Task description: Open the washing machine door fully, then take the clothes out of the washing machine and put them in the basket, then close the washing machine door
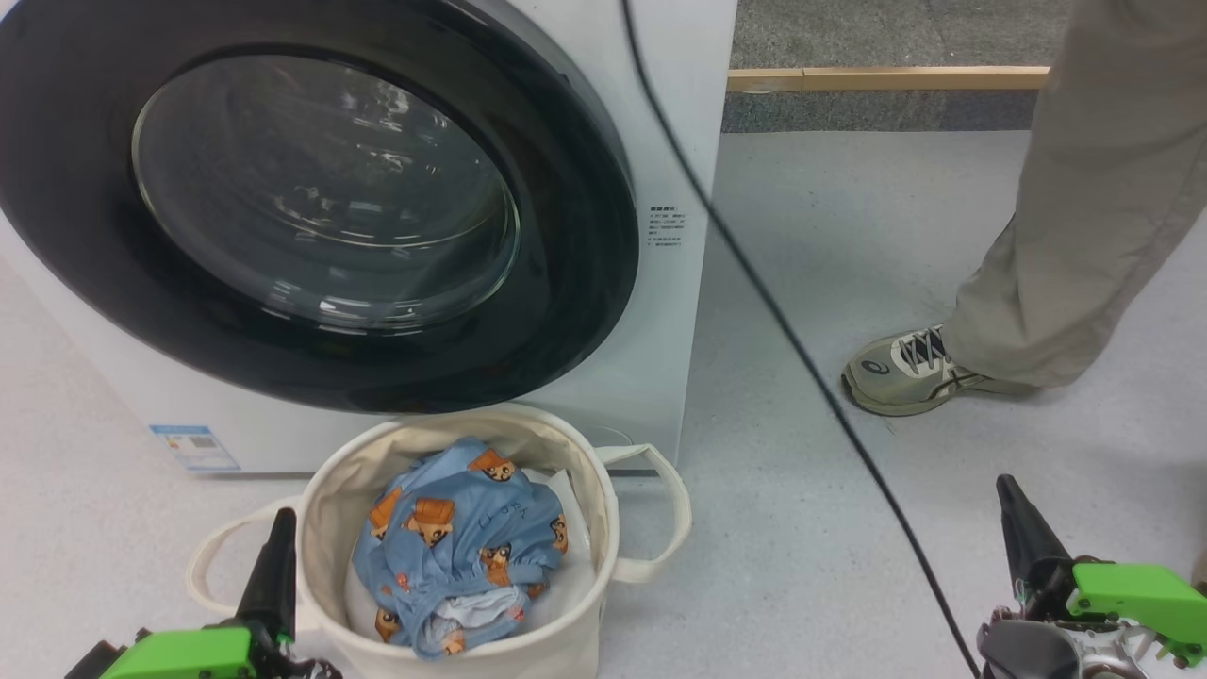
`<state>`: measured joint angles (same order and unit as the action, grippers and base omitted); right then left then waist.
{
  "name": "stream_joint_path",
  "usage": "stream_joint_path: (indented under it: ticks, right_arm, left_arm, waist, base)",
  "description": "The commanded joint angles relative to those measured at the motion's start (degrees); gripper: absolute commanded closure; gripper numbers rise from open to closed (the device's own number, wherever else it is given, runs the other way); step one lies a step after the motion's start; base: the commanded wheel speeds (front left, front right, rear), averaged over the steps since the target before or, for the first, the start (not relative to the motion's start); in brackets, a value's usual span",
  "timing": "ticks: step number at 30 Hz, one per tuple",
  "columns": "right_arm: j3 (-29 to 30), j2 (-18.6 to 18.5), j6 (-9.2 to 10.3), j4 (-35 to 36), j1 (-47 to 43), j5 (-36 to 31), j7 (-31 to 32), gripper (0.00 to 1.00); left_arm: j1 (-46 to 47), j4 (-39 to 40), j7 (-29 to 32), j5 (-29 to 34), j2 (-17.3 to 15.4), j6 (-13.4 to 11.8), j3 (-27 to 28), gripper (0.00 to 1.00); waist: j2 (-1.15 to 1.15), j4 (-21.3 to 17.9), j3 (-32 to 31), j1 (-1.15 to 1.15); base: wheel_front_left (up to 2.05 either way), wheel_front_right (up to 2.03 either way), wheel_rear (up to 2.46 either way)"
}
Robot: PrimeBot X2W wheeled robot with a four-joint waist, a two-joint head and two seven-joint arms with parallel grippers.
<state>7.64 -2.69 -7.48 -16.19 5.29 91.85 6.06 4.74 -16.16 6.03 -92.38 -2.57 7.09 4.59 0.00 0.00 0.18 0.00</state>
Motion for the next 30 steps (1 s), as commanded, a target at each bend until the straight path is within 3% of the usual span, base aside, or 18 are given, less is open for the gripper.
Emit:
stream_joint_path:
  ticks: [1,30]
  right_arm:
    - [-1.1,-0.2,-0.01,2.2,0.9,0.3,0.4,1.0]
    - [-1.1,-0.2,-0.01,2.2,0.9,0.3,0.4,1.0]
  left_arm:
    - [1.4,2.1,0.5,0.2,-0.3,0.4,1.9,1.0]
    - [1.4,2.1,0.4,0.2,-0.3,0.4,1.9,1.0]
  waist:
    - [0.0,0.0,0.0,0.0]
    - [0.0,0.0,0.0,0.0]
  base:
    - [0.0,0.0,0.0]
    - [0.0,0.0,0.0]
